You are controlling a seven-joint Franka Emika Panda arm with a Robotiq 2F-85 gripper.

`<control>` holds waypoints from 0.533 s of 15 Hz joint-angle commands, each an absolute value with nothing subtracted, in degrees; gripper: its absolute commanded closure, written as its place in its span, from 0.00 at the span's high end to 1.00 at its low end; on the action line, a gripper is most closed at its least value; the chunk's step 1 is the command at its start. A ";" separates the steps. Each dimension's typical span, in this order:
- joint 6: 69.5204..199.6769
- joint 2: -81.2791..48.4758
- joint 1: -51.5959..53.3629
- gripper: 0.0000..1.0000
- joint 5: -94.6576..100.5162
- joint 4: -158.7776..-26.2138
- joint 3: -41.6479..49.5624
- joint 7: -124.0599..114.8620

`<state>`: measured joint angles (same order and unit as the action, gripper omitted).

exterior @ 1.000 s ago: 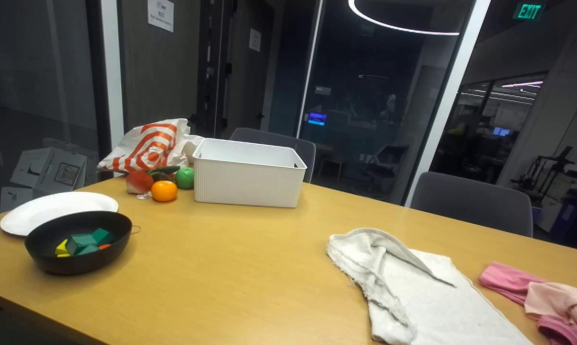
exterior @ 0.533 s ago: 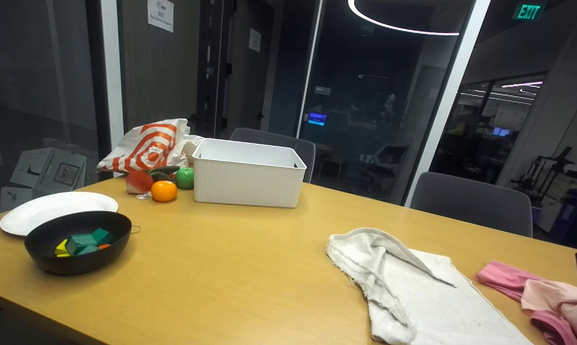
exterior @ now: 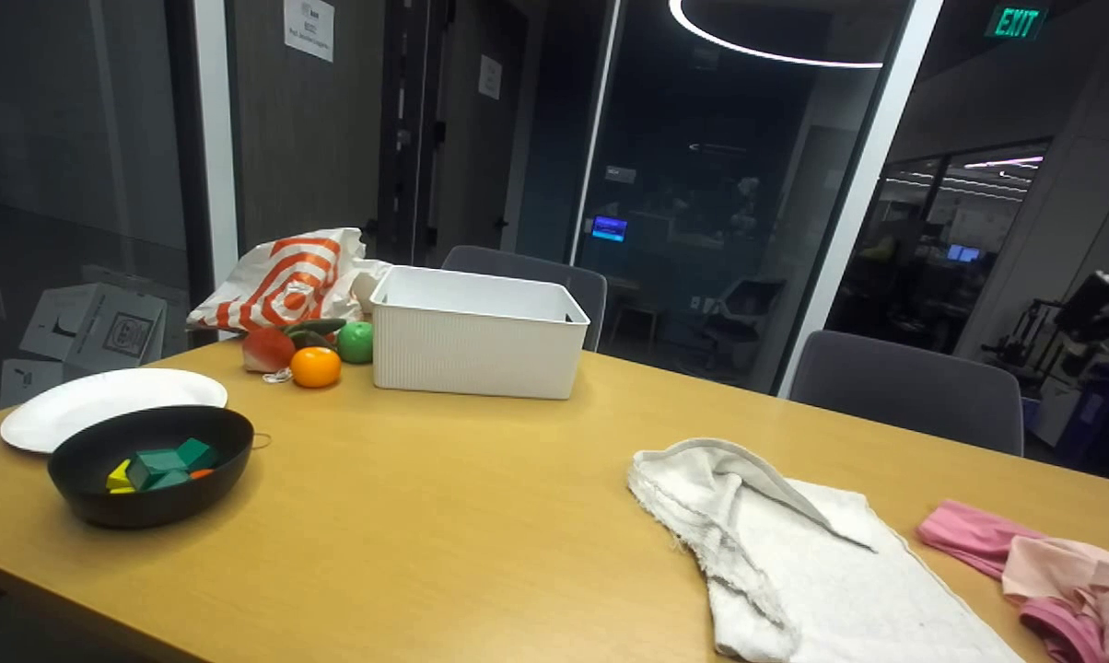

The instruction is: Separate the objects on the table

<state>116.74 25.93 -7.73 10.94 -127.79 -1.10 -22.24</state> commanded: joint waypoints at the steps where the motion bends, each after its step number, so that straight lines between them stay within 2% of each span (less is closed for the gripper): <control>1: 110.73 21.27 -2.83 1.00 4.39 -115.32 -1.25 -13.78; 3: 106.28 18.98 -0.67 1.00 -1.50 -109.70 0.16 -9.74; 4: 110.35 23.06 -2.52 0.99 2.56 -116.84 -1.72 -14.20; 8: 107.67 19.75 -1.60 1.00 -0.37 -111.77 -0.83 -11.16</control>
